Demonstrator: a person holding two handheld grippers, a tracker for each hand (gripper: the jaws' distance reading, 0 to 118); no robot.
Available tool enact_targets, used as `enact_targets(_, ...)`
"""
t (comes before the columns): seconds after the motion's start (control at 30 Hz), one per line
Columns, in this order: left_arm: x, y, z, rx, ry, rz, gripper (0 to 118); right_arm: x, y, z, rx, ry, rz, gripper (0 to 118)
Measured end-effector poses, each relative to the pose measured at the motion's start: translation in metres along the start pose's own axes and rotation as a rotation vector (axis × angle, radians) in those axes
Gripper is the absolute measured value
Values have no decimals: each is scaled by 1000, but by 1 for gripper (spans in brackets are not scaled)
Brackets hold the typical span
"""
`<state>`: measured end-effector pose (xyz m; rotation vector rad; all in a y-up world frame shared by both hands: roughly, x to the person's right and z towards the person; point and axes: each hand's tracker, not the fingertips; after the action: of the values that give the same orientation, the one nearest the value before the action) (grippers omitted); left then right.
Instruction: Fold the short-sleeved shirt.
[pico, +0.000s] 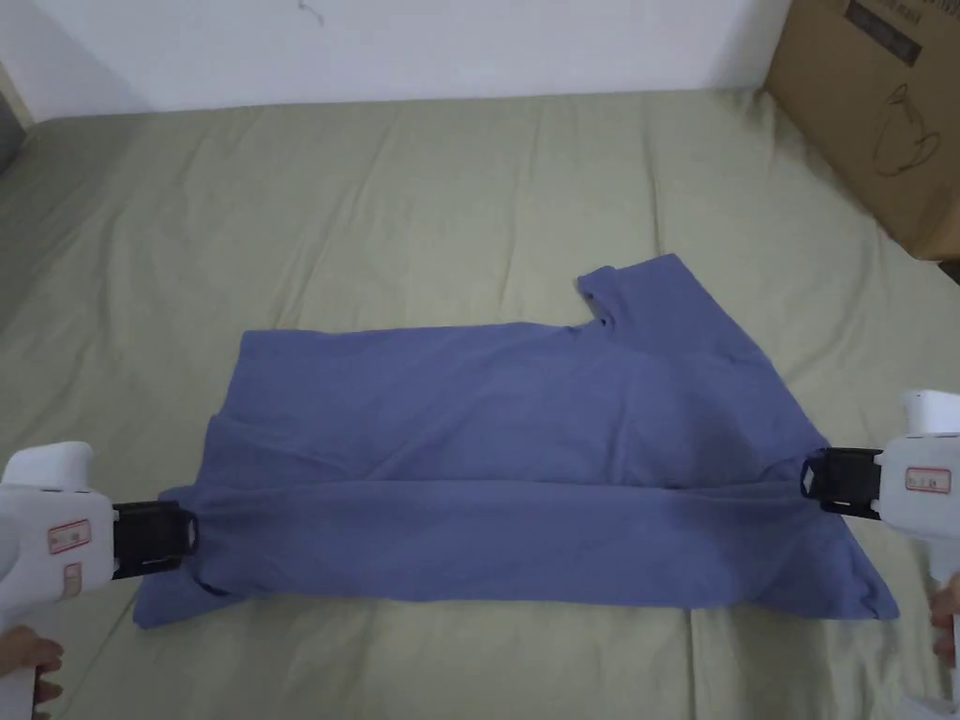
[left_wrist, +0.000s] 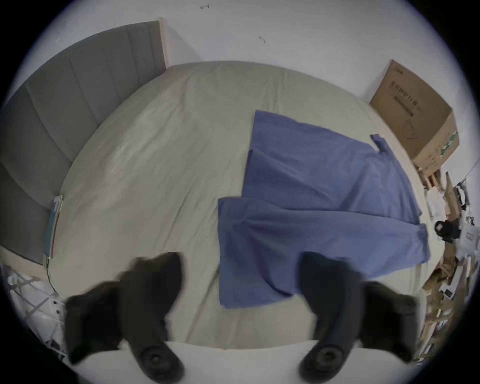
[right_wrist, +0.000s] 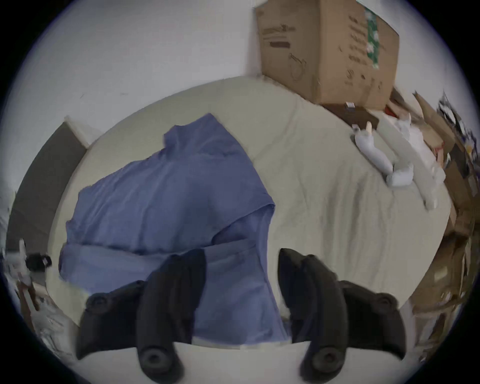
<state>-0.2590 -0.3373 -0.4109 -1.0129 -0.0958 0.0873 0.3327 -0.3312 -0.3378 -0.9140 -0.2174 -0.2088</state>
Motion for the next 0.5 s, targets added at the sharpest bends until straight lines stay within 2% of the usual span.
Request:
enact_targets(0.03, -1, -7, 9, 7, -9, 3, 57, -6, -4, 8, -2, -25, 42, 28)
enact_targets(0.07, -1, -13, 14, 2, -6, 2, 20, -11, -8, 8, -19, -67, 42, 0)
enact_targets(0.1, 1, -20, 17, -6, 5, 0, 0, -14, -13, 7, -65, -85, 20, 0)
enact_targets(0.17, -1, -30, 19, 1, -9, -12, 0, -15, -23, 6, -79, 34, -20, 0)
enact_targets(0.23, -1, -38, 13, -21, -29, 15, 0, -24, -33, 4, -81, 1, -4, 0)
enact_targets(0.27, -2, -40, 8, -21, -16, 21, 2, -26, -40, 3, -87, -22, 30, 0)
enact_targets(0.3, -3, -40, 4, -17, 15, 24, 25, -26, -45, 3, -92, -29, 41, 0)
enact_targets(0.37, -8, -35, -9, -27, 50, 56, 83, -24, -52, 1, -113, -5, 20, 0)
enact_targets(0.4, -10, -35, -16, -45, 32, 83, 100, -23, -55, 1, -119, 8, 1, 0)
enact_targets(0.47, -13, -35, -25, -61, 18, 121, 94, -18, -61, 3, -131, 20, -25, 0)
enact_targets(0.5, -10, -37, -31, -95, -1, 123, 77, -16, -63, 3, -134, 18, -29, 0)
